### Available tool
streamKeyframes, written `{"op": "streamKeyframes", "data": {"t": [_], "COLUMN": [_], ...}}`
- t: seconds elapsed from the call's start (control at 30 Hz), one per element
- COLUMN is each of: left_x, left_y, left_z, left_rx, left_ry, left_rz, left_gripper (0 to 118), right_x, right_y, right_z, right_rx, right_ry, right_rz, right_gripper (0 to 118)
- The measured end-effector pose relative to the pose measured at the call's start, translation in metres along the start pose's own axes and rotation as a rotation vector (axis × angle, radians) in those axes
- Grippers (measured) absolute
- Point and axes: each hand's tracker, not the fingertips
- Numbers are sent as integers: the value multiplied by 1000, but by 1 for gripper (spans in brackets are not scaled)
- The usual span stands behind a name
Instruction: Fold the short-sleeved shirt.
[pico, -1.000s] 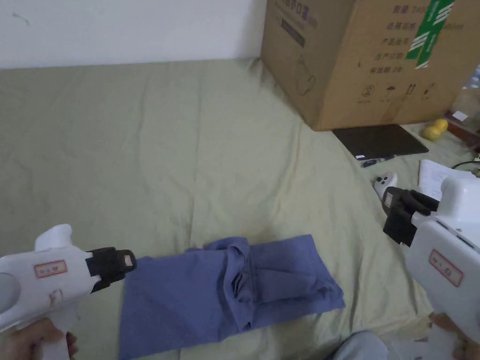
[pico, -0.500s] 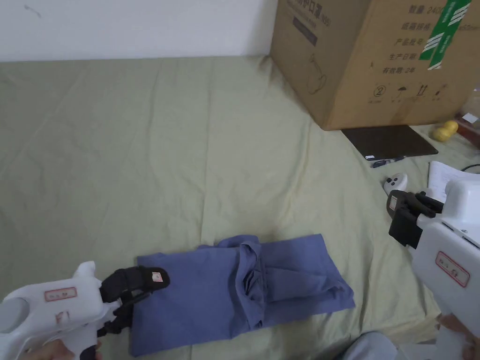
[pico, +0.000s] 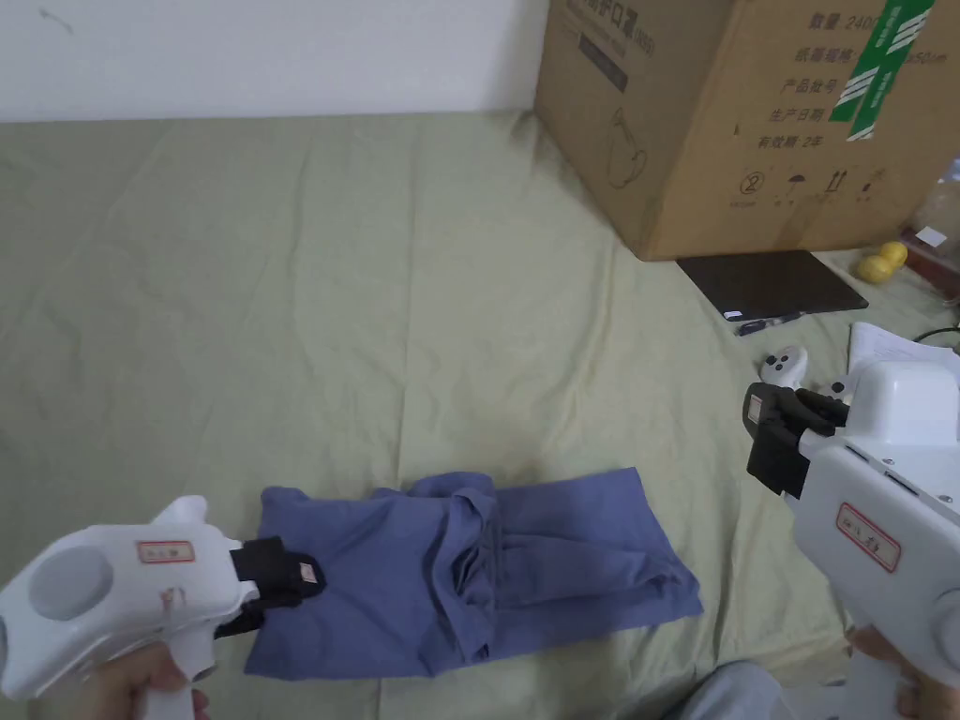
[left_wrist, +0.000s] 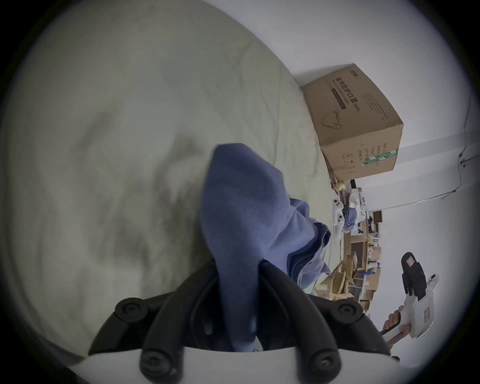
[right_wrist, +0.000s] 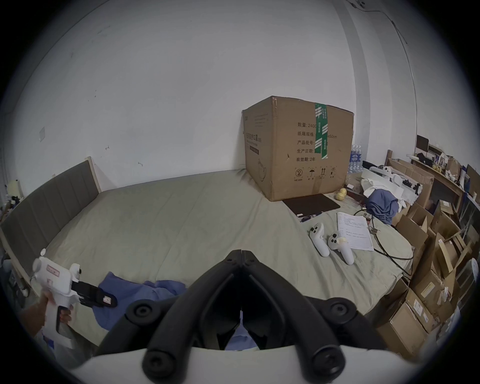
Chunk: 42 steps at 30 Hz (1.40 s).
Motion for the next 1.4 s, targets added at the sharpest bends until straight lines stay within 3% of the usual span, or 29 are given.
{"op": "streamKeyframes", "data": {"t": [0.07,0.37,0.5,0.7,0.9,0.97,1.07,1.23,1.3,1.33,1.37,1.4], "left_x": [-7,-34,3,81,126,137,146,148,146,146,148,148], "left_y": [0,24,19,4,-5,-11,-20,-31,-27,-22,-18,-14], "left_z": [28,170,187,137,30,-9,-60,-87,-75,-66,-57,-48], "left_rx": [29,288,345,283,141,80,-18,-87,-26,21,82,148], "left_ry": [27,475,482,414,389,408,396,266,222,192,195,223], "left_rz": [29,-31,-125,-350,-434,-485,-545,-430,-388,-400,-410,-429], "left_gripper": [11,11,11,11,12,20,54,56,54,46,30,6], "right_x": [-3,-15,-21,-22,-7,0,11,23,26,27,28,27], "right_y": [1,3,3,4,2,0,-3,-7,-9,-9,-9,-9], "right_z": [0,-8,-11,-9,1,5,7,12,12,12,12,12], "right_rx": [3,5,4,17,32,33,28,18,14,12,10,9], "right_ry": [12,64,84,106,81,62,35,0,-5,-7,-7,-6], "right_rz": [5,25,27,29,16,6,-8,-32,-37,-39,-38,-37], "right_gripper": [0,0,0,0,0,0,0,0,0,0,0,0]}}
